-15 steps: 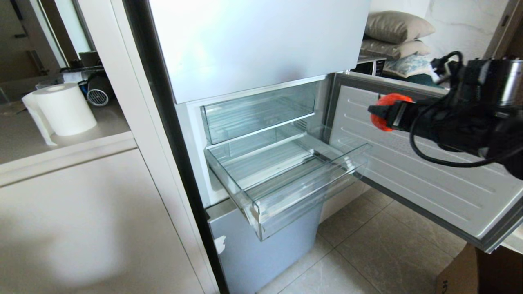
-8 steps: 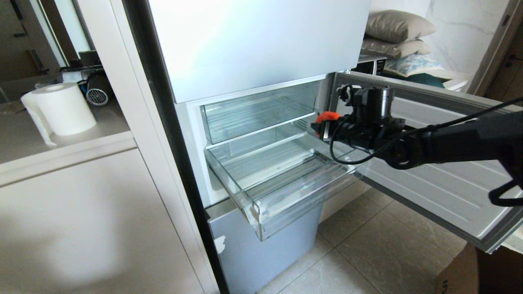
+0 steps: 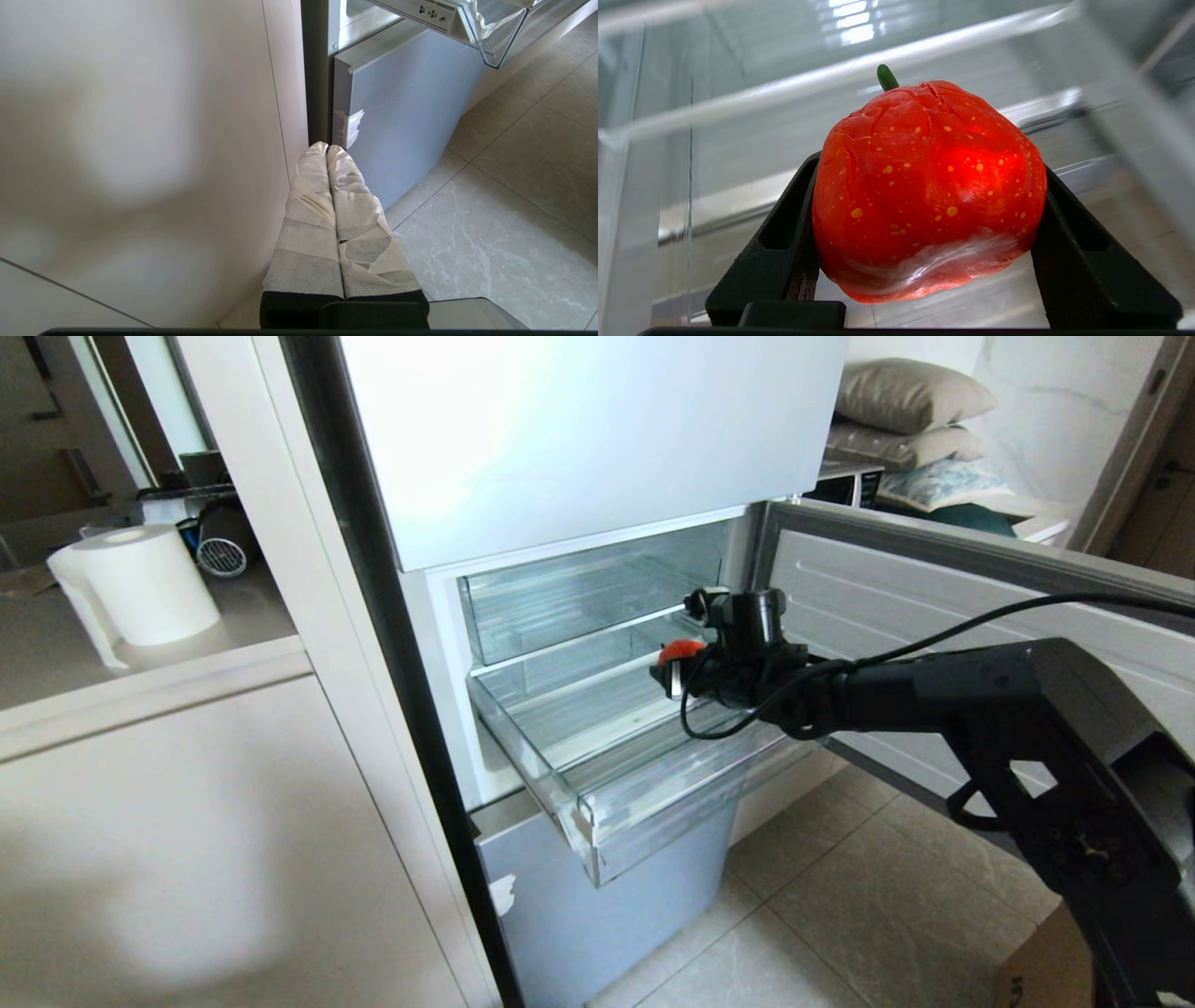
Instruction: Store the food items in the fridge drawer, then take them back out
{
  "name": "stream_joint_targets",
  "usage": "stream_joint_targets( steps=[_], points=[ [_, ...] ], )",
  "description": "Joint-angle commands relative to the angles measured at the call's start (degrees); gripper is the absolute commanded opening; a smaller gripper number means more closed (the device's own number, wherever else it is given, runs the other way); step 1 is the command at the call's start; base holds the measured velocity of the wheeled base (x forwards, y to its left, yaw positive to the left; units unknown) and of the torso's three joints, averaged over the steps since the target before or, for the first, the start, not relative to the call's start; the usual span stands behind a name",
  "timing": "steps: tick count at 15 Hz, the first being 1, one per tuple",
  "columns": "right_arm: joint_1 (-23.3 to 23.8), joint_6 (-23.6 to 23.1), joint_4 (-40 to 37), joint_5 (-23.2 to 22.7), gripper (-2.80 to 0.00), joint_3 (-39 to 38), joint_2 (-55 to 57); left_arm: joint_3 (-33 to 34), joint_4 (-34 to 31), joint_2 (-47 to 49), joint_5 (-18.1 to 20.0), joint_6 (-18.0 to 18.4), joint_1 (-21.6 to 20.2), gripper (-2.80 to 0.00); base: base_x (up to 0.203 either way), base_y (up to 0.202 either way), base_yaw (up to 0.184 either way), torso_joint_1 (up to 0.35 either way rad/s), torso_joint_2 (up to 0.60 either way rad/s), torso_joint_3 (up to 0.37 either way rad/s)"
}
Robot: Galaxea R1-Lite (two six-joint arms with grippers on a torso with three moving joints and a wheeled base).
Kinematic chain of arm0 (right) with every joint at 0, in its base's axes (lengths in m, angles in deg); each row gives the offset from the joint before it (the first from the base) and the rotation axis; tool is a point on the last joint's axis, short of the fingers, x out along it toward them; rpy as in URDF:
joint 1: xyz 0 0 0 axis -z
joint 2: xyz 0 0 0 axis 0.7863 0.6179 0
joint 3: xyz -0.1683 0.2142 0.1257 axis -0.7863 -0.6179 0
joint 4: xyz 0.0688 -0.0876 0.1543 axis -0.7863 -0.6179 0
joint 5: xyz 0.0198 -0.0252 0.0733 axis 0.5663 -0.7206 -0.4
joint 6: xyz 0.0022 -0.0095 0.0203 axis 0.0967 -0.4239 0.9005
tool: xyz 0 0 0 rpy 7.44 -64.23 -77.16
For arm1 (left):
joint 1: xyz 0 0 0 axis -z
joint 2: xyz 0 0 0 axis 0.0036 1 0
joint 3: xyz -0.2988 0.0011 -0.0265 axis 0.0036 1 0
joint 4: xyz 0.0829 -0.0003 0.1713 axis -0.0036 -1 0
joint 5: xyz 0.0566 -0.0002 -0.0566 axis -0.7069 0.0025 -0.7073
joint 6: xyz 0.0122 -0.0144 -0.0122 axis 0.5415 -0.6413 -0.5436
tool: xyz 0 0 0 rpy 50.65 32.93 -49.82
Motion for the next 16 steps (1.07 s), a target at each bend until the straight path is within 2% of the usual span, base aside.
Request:
stream_joint_targets(
  steps=[1,5,6,14,16],
  points=[
    [-0.8,0.1,0.1,0.0,-2.8,0.6,3.0,0.0,-0.1,0.0,0.0,0.0,0.0,-2.8,0.0,0.0,0.0,0.0,0.0,0.0],
    [-0.9,0.1,0.3,0.0,-2.8,0.7,4.1,0.0,-0.1,0.0,0.0,0.0,0.0,-2.8,0.0,0.0,0.0,0.0,0.0,0.0],
    [-0.9,0.1,0.3,-0.1,0.0,0.7,4.2,0.0,-0.1,0.0,0.0,0.0,0.0,-2.8,0.0,0.0,0.0,0.0,0.0,0.0],
    [-0.9,0.6,0.4,0.0,0.0,1.3,4.0,0.0,-0.1,0.0,0.0,0.0,0.0,-2.8,0.0,0.0,0.0,0.0,0.0,0.0],
    [-0.9,1.1,0.3,0.2,0.0,1.0,0.8,0.0,-0.1,0.0,0.0,0.0,0.0,-2.8,0.0,0.0,0.0,0.0,0.0,0.0]
  ],
)
